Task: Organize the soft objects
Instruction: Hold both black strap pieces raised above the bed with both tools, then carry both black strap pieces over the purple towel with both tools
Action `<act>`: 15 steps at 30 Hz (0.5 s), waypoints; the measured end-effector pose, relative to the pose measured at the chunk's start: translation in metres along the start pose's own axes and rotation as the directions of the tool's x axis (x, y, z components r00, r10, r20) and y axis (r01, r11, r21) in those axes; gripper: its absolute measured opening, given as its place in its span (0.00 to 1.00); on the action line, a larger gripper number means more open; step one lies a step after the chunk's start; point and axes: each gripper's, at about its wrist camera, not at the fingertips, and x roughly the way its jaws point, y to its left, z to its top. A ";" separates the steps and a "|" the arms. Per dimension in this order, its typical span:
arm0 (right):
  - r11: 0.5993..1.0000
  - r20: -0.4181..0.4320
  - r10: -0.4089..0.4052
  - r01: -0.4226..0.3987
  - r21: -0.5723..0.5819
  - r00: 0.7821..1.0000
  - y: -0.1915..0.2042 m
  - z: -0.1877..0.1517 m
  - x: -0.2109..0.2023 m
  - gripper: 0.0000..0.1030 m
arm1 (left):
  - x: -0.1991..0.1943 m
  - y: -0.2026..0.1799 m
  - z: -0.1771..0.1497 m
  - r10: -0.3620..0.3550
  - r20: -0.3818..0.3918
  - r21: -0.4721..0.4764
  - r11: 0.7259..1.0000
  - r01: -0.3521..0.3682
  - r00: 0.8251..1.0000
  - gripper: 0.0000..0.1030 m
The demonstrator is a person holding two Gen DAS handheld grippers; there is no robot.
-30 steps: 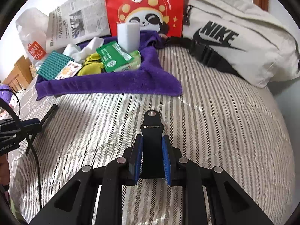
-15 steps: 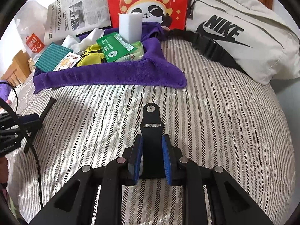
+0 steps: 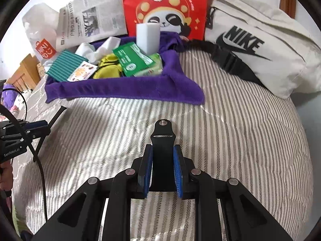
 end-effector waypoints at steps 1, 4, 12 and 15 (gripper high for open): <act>1.000 0.004 0.005 -0.005 -0.004 1.000 0.002 0.001 -0.002 0.20 | -0.003 0.001 0.001 -0.004 0.004 0.003 1.000 0.004 1.000 0.19; 1.000 0.010 0.011 -0.011 -0.016 1.000 0.007 0.005 -0.006 0.20 | -0.010 0.006 0.004 -0.006 0.017 -0.004 1.000 0.006 1.000 0.19; 0.998 0.047 0.050 -0.048 -0.052 0.998 0.025 0.021 -0.019 0.20 | -0.028 0.022 0.017 0.003 0.073 -0.031 1.000 -0.001 0.997 0.19; 0.996 0.066 0.071 -0.067 -0.059 0.995 0.031 0.032 -0.022 0.20 | -0.030 0.027 0.026 0.009 0.086 -0.029 1.000 -0.006 0.996 0.19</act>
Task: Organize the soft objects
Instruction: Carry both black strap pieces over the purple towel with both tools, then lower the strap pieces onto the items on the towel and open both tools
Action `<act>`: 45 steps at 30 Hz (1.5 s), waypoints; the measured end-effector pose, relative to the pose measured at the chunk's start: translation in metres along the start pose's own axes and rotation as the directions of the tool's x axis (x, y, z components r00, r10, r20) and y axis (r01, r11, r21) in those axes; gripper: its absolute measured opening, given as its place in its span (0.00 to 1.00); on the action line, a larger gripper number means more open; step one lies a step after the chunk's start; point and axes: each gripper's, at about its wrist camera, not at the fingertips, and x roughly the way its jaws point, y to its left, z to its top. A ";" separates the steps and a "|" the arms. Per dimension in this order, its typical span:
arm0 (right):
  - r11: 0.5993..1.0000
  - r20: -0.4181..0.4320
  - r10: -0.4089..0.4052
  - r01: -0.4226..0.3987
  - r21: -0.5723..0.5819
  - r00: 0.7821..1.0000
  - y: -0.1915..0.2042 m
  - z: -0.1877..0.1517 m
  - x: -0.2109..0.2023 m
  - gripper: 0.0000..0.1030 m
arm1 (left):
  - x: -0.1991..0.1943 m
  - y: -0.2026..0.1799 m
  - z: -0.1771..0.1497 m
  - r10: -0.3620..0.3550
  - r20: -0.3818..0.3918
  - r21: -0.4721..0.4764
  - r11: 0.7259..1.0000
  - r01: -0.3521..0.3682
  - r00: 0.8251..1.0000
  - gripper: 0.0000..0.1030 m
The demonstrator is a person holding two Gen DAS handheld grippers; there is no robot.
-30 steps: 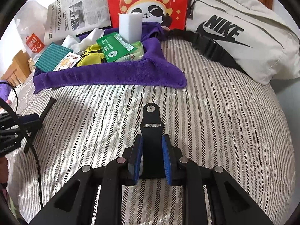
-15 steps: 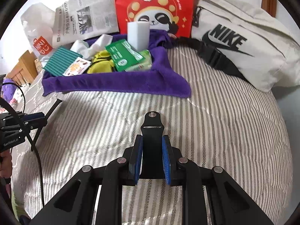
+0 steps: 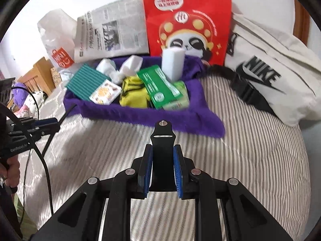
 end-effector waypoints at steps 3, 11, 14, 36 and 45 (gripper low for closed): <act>1.000 0.025 0.015 -0.015 -0.005 1.000 0.005 0.013 0.000 0.20 | 0.000 0.004 0.008 0.008 0.009 -0.002 1.000 -0.008 1.000 0.19; 0.999 0.084 0.049 -0.047 -0.019 0.995 0.008 0.054 0.004 0.20 | -0.004 0.014 0.036 0.021 0.051 -0.014 1.000 -0.021 0.998 0.19; 0.998 0.100 0.059 -0.056 -0.034 0.993 0.008 0.071 0.007 0.20 | -0.002 0.018 0.050 0.026 0.068 -0.015 1.000 -0.025 0.997 0.19; 0.996 0.071 0.083 -0.080 -0.046 0.994 -0.010 0.121 0.074 0.20 | 0.060 0.033 0.116 0.007 0.029 -0.030 1.000 -0.006 1.000 0.19; 0.993 0.042 0.087 -0.083 -0.079 0.995 -0.015 0.120 0.089 0.20 | 0.074 0.041 0.113 0.010 0.020 -0.063 0.998 -0.009 1.000 0.19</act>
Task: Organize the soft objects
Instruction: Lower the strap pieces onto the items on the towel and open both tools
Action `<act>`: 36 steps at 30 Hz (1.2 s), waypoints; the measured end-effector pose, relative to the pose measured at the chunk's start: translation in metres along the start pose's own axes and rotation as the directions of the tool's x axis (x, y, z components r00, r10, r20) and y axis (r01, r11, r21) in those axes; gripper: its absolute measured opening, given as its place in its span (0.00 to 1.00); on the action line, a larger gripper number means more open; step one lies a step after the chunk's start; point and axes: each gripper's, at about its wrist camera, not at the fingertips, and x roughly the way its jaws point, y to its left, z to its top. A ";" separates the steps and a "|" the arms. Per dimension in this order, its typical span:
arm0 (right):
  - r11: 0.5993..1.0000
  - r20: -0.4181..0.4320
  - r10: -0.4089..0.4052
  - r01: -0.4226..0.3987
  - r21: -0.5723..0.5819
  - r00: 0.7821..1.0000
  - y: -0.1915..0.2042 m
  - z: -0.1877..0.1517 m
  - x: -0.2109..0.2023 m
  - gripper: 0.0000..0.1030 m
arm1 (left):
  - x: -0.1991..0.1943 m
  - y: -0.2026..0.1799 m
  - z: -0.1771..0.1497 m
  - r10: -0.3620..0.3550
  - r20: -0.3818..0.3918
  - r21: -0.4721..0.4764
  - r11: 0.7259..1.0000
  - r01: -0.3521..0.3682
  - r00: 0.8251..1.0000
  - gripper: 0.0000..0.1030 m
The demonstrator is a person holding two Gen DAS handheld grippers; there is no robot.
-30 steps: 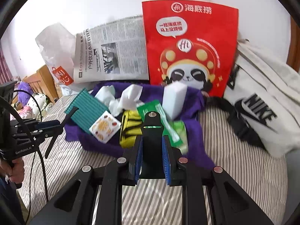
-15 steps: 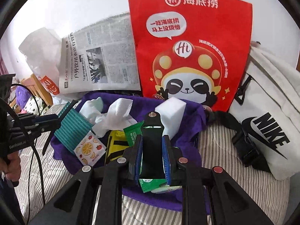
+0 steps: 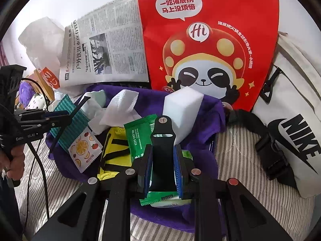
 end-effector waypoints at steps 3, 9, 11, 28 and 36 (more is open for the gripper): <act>1.000 0.002 0.003 -0.003 -0.012 1.000 -0.001 0.000 -0.001 0.20 | 0.003 0.000 -0.002 -0.004 -0.004 0.001 1.000 0.004 1.000 0.19; 1.000 -0.022 -0.014 0.014 -0.012 1.000 -0.004 -0.002 0.011 0.20 | 0.010 0.003 -0.007 -0.005 -0.018 -0.001 1.000 0.005 1.000 0.19; 1.000 -0.027 -0.016 0.016 -0.014 1.000 -0.004 -0.003 0.014 0.20 | 0.011 0.003 -0.007 -0.005 -0.020 0.006 1.000 0.005 1.000 0.19; 0.999 -0.048 -0.044 0.042 -0.029 0.998 -0.003 -0.008 0.029 0.20 | 0.020 -0.007 -0.011 0.047 -0.049 0.076 0.996 -0.043 0.998 0.20; 1.000 -0.060 -0.022 0.022 -0.004 0.998 -0.006 -0.007 0.031 0.22 | 0.018 -0.002 -0.013 -0.003 -0.056 0.057 0.998 0.006 0.998 0.27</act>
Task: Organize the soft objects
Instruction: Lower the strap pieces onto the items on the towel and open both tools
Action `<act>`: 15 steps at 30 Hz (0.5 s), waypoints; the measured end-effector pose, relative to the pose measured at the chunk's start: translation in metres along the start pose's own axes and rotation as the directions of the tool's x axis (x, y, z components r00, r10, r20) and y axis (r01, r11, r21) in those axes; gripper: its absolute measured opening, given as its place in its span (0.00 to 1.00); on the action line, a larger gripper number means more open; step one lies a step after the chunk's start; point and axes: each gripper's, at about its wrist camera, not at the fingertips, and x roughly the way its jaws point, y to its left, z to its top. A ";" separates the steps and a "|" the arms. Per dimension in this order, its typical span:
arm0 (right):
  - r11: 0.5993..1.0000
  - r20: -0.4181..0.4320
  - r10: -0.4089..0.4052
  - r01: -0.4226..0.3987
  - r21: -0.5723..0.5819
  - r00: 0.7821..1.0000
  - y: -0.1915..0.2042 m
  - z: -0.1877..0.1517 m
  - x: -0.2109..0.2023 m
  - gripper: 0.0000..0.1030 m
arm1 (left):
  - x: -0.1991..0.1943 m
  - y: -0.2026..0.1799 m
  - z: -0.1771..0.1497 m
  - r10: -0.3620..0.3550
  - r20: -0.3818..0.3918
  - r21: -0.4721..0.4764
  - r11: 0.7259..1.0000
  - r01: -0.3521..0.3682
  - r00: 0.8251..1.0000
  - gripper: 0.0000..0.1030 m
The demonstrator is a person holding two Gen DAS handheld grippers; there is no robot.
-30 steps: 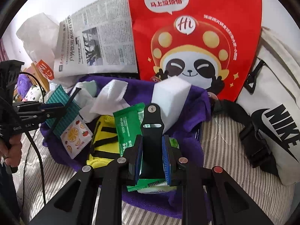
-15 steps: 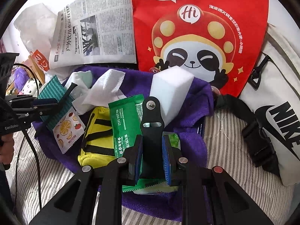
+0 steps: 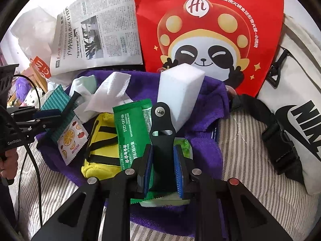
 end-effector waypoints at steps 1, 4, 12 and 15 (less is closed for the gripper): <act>1.000 -0.001 0.008 -0.008 0.000 1.000 0.000 0.000 0.000 0.26 | -0.002 0.001 -0.001 -0.015 -0.001 -0.004 1.000 0.015 1.000 0.30; 1.000 -0.003 0.026 -0.026 -0.001 1.000 0.000 0.000 -0.001 0.44 | -0.005 -0.001 -0.003 -0.068 0.003 0.002 0.998 0.068 0.998 0.46; 0.999 0.030 0.035 -0.035 -0.022 0.999 0.008 0.002 -0.019 0.46 | -0.026 -0.006 -0.008 0.005 -0.003 0.005 1.000 -0.005 1.000 0.59; 1.000 0.037 0.025 -0.025 0.001 0.999 0.012 0.001 -0.032 0.53 | -0.044 -0.006 -0.011 0.014 0.033 0.002 1.000 -0.014 0.999 0.68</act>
